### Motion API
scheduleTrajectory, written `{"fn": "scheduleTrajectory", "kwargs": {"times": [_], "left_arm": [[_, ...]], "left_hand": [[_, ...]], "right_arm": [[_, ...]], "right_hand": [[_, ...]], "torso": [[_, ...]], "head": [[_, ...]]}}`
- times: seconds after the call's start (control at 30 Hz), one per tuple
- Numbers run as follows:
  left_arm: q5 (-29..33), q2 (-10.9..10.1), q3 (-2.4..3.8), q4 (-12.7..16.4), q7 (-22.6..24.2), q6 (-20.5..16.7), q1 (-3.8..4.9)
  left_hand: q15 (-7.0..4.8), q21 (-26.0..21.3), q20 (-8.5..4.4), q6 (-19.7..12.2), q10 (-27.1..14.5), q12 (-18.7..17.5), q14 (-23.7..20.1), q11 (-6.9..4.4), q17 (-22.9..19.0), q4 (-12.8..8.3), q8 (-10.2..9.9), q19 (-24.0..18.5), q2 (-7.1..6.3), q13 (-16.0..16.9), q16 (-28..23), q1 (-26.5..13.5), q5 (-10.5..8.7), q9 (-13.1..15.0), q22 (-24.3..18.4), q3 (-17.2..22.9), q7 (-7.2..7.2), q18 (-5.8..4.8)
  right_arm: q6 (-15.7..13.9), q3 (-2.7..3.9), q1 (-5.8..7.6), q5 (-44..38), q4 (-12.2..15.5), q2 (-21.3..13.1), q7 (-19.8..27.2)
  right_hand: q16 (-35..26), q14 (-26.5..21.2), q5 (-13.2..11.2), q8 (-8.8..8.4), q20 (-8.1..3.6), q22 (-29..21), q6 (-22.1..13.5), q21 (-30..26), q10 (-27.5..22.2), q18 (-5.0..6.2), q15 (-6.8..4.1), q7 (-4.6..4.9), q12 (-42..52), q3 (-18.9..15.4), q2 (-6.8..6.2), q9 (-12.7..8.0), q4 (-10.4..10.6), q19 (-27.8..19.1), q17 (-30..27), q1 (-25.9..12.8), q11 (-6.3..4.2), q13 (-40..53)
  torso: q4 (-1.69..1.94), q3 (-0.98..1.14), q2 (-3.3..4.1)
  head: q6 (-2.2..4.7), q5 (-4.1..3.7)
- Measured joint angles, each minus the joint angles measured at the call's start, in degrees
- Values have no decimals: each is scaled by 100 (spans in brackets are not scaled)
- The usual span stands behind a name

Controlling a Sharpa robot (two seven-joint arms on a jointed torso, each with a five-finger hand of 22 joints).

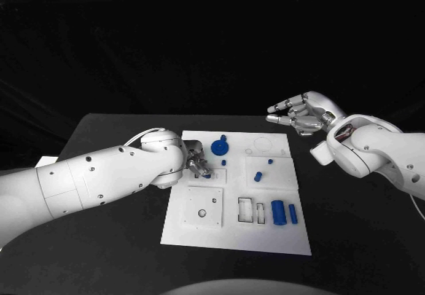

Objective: Assemble the parts on the task board

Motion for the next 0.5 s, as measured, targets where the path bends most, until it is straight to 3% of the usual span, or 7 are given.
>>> {"fn": "scheduleTrajectory", "kwargs": {"times": [0.1, 0.27, 0.37, 0.5], "left_arm": [[8, 2, 0, -13, 0, 9, 0], [26, 13, -1, -41, -2, 12, 0], [38, 24, -1, -63, -3, 12, 0], [62, 50, 0, -96, -3, 9, 2]], "left_hand": [[0, 0, 0, 21, 1, 0, 0, -1, 0, -25, 0, 0, -12, 5, 0, -102, 0, 4, 0, 25, -20, -1], [0, 0, 0, 93, 41, 41, 0, -41, 0, -225, 0, 0, -50, 26, 0, -357, -2, 4, 0, 205, -69, 0], [0, 7, 0, 184, 41, 43, 0, -41, 0, -447, -1, 0, -90, 41, 0, -548, -2, -2, 0, 281, -104, 0], [-21, 24, 0, 256, 61, 57, -22, -61, 3, -551, -6, 0, -103, 63, 0, -636, -2, -26, 0, 240, -132, 0]], "right_arm": [[1, 0, 0, 1, 1, -1, -1], [2, 0, 0, 2, 4, -3, -1], [2, 0, 0, 2, 6, -4, -2], [2, 0, 0, 3, 10, -5, -3]], "right_hand": [[0, 0, 0, 0, 0, -2, 0, 0, 0, 0, 0, 0, 0, 0, 0, 0, 0, 0, 0, 0, 0, 0], [-24, 0, 0, 0, 0, -10, 0, 0, 0, 0, 0, 0, 0, 0, -23, 0, 0, 0, 0, -23, 0, 0], [-24, 0, 0, 0, 0, -10, 0, -24, 0, 0, 0, 0, 0, -16, -6, 0, 16, 0, -1, -39, 0, 0], [-24, 0, 0, 0, 0, -10, 0, -24, 0, 0, 0, 0, 0, -16, 0, -1, 16, 0, -1, -46, 0, 0]], "torso": [[-1, 1, -1], [0, 1, -1], [0, 4, -1], [1, 5, -1]], "head": [[-3, 0], [1, -8], [3, -9], [1, -11]]}}
